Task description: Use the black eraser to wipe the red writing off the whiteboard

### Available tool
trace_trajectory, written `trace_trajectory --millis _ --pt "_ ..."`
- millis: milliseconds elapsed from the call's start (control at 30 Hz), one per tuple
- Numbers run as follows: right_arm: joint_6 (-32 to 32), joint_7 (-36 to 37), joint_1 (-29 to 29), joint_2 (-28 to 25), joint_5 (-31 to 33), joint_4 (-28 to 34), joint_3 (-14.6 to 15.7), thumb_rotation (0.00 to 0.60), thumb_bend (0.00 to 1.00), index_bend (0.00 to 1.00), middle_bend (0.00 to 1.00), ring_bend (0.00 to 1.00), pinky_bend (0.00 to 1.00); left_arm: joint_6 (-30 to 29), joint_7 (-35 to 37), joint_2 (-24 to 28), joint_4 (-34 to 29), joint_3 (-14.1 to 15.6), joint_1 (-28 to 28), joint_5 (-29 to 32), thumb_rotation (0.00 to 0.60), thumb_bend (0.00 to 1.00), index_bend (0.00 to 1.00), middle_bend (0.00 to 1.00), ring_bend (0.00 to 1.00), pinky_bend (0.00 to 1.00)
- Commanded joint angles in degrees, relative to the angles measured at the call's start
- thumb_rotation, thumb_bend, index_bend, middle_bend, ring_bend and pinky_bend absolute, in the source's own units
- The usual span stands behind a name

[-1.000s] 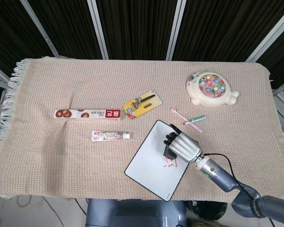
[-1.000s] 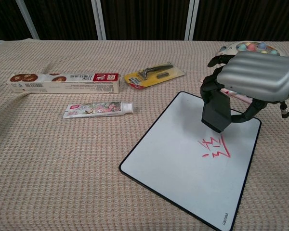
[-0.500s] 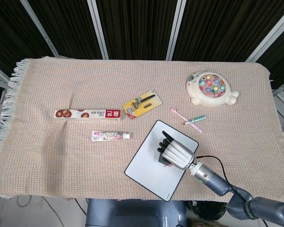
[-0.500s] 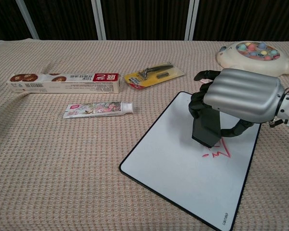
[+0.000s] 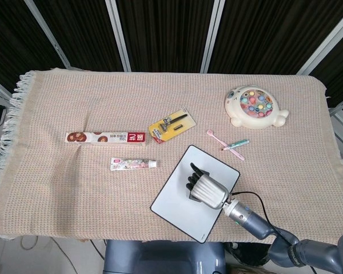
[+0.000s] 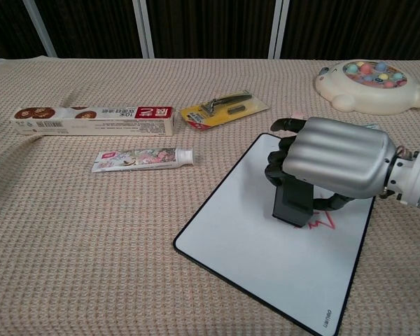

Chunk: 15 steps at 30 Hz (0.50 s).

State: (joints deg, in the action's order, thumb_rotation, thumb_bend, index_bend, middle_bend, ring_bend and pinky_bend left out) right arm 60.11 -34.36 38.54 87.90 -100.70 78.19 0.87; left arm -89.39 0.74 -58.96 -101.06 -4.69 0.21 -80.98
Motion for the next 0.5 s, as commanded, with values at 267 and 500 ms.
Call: trace_trajectory --millis 267,500 --pt "-1.1 -3.6 -0.5 -0.3 -0.1 1.0 1.3 0.600 0.43 0.68 0.46 0.37 0.13 0.0 -0.2 -0.1 -0.1 0.0 0.0 0.0 0.600 0.64 0.16 0.09 0.02 0.00" --pt "-0.8 -3.4 -1.4 -1.7 0.0 1.5 2.3 0.600 0.43 0.69 0.46 0.37 0.13 -0.1 -0.1 0.0 -0.1 0.0 0.0 0.0 0.600 0.64 0.16 0.09 0.02 0.00"
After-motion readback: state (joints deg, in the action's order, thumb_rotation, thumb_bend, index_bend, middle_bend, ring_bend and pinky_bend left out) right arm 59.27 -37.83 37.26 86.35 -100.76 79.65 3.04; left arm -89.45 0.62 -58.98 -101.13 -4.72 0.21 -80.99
